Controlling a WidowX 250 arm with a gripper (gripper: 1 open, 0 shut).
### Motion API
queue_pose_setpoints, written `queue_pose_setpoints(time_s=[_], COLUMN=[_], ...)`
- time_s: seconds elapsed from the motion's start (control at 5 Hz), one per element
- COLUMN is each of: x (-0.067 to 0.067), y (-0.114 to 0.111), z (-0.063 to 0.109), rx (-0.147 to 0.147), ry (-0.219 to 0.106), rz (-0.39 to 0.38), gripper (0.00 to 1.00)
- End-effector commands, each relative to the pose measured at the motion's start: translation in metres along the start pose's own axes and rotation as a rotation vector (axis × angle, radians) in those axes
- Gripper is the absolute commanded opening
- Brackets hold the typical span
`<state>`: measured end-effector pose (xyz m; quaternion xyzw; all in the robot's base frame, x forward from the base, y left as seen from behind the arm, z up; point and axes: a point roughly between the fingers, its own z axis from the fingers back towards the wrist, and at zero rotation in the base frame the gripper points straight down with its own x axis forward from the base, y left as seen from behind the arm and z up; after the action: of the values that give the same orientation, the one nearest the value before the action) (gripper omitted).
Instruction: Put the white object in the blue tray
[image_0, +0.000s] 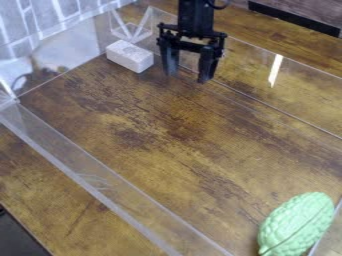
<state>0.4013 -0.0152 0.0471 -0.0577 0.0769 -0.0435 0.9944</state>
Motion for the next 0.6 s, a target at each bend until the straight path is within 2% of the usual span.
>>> queue_pose_setpoints(time_s=[0.0, 0.4], x=[0.013, 0.025], y=[-0.006, -0.003], z=[0.023, 0.015], rx=[0.020, 0.036], ry=[-0.074, -0.073], rz=[-0.022, -0.026], gripper=[1.00, 1.00])
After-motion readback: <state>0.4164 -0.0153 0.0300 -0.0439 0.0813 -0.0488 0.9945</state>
